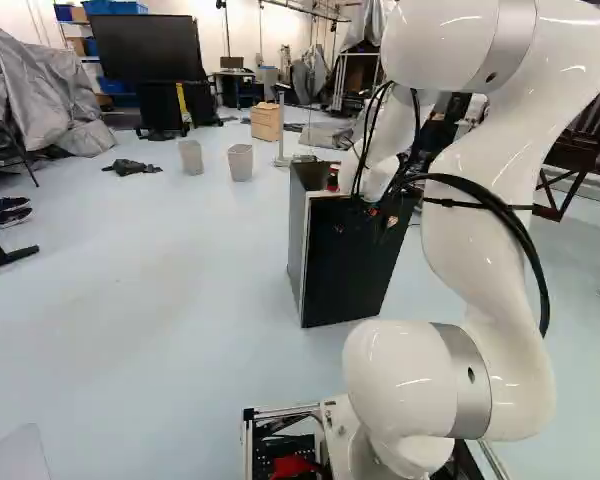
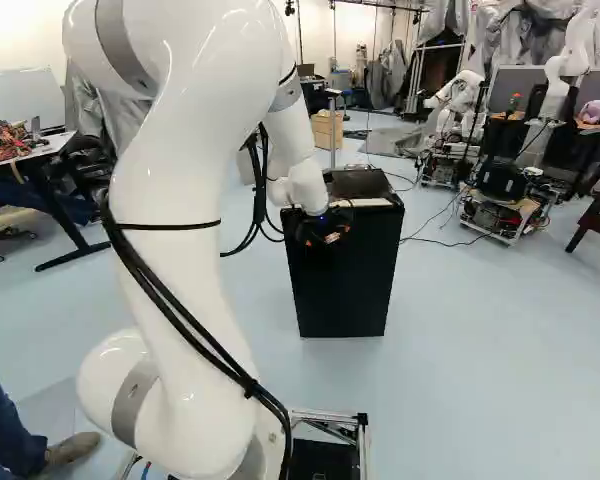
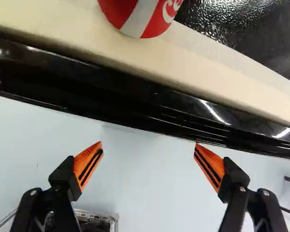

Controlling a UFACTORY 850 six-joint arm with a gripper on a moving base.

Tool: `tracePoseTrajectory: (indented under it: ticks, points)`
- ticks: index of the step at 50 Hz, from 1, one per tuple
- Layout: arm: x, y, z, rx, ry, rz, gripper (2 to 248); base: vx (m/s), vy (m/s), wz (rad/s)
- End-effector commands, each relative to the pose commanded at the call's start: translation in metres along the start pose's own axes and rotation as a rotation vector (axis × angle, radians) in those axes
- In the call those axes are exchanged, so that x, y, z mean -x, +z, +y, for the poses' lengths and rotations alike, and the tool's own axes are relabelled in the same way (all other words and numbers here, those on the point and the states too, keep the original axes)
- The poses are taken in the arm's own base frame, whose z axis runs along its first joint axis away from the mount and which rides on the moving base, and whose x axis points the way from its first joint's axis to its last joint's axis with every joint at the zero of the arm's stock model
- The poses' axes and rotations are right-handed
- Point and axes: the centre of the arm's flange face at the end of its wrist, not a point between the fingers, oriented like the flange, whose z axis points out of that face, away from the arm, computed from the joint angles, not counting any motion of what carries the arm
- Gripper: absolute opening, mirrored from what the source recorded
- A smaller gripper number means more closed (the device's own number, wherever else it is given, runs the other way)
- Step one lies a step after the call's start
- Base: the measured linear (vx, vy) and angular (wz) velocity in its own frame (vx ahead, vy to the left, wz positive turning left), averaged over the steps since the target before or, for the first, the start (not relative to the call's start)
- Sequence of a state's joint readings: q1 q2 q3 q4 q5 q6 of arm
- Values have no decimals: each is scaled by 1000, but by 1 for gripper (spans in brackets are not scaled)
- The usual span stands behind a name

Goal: Grab a drink from the fridge

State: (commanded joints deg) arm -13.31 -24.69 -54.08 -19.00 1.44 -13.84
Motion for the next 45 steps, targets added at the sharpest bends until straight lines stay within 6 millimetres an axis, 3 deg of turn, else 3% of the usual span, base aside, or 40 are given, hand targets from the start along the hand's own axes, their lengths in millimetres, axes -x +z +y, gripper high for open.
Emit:
tracePoseTrajectory:
  ticks: [23, 45]
  points:
    - [-1, 0, 0, 0, 0, 0, 247, 0, 0, 0]
    - [29, -20, -9, -6, 31, -24, 247, 0, 0, 0]
